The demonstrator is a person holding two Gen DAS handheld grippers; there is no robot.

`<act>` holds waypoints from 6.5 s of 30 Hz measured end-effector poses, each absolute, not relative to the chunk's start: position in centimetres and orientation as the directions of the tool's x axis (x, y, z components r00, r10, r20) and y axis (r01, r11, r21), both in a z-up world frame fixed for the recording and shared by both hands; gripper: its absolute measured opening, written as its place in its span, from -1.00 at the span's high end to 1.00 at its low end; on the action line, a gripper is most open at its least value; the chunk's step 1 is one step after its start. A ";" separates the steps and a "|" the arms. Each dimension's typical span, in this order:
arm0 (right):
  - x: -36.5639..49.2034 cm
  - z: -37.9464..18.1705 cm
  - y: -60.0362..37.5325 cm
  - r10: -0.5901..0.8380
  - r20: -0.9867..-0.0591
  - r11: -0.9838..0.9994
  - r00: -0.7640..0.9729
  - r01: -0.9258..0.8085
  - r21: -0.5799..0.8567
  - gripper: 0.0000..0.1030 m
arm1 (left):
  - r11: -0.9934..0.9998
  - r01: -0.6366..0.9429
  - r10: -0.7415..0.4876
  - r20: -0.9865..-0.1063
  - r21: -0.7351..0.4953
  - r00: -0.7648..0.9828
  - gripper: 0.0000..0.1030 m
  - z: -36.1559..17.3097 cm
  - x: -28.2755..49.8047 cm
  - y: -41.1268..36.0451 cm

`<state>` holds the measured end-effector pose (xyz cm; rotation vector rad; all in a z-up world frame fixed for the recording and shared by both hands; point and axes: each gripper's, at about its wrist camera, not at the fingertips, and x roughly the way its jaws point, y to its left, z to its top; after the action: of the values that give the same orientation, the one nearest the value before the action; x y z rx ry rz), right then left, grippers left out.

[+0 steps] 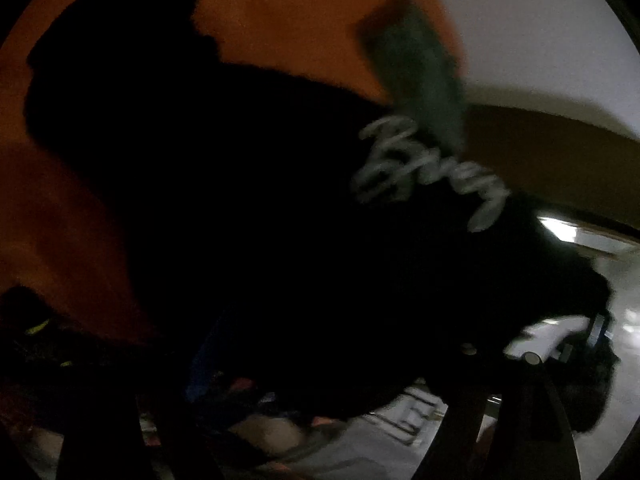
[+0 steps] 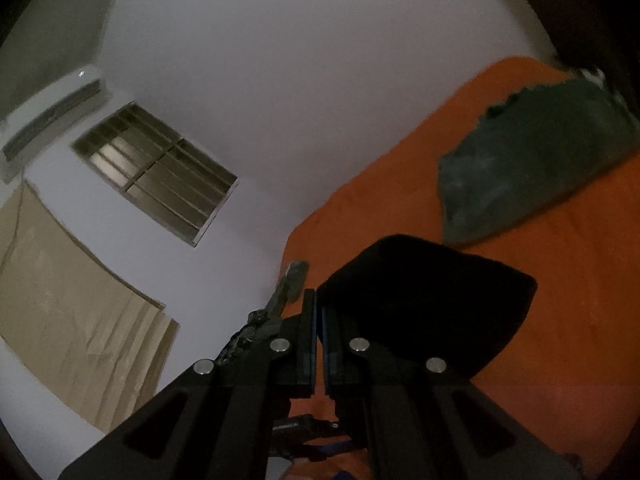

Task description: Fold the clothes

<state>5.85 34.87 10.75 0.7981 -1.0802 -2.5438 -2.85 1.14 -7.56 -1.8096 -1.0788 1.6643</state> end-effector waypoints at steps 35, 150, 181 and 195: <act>-2.2 13.5 26.7 -0.277 -0.700 -0.954 -0.658 0.105 0.279 0.98 | -0.766 0.121 0.448 -0.659 -0.632 -0.604 -0.67 -2.2 -2.7 -8.9; -1.1 11.8 25.5 -0.109 -0.650 -0.992 -0.752 0.038 0.123 0.80 | -0.939 -0.257 0.337 -0.743 -0.226 -0.579 0.62 6.1 -8.6 -5.1; 12.1 43.0 16.3 0.073 -0.263 -0.984 -0.962 -0.113 0.141 0.82 | -0.947 -0.092 0.235 -0.469 -0.307 -0.851 0.63 39.7 4.0 -11.7; 20.8 53.7 14.7 0.015 -0.258 -0.964 -0.966 -0.083 0.254 0.82 | -0.930 -0.131 0.281 -0.436 -0.344 -0.855 0.63 47.3 11.5 -14.1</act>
<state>20.82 14.65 53.74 0.4090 -0.4235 -3.1364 11.52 -14.13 47.32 -0.7253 -0.4488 2.7973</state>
